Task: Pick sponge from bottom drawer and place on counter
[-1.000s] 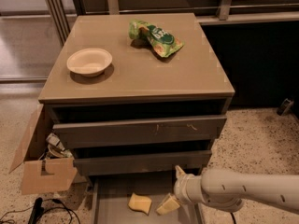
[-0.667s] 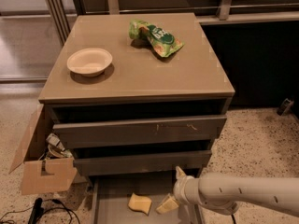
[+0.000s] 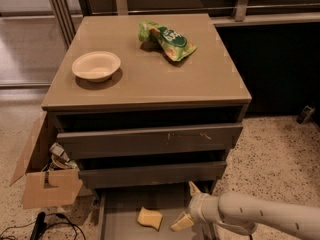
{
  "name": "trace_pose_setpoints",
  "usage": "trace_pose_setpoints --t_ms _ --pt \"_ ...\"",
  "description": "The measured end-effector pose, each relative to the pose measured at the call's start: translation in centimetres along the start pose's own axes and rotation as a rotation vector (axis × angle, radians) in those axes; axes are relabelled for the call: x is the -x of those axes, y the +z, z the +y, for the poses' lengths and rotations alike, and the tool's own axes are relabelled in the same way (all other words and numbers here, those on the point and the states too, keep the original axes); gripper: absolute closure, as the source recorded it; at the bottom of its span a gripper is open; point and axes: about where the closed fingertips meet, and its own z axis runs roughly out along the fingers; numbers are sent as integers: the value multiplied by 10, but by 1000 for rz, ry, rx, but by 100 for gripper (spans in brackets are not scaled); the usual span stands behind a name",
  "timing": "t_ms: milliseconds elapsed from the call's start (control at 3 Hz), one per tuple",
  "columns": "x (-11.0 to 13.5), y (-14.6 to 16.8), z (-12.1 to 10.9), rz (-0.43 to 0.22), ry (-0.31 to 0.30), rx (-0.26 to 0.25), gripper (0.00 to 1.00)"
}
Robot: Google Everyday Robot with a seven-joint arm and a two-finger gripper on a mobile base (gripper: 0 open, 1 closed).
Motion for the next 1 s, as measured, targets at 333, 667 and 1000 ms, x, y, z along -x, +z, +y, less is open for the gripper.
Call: trace_pose_setpoints --t_ms 333,667,1000 --pt "0 9 -33 -135 13 57 0" --pt "9 6 -32 -154 6 94 0" --pt "14 10 -30 -154 -10 90 0"
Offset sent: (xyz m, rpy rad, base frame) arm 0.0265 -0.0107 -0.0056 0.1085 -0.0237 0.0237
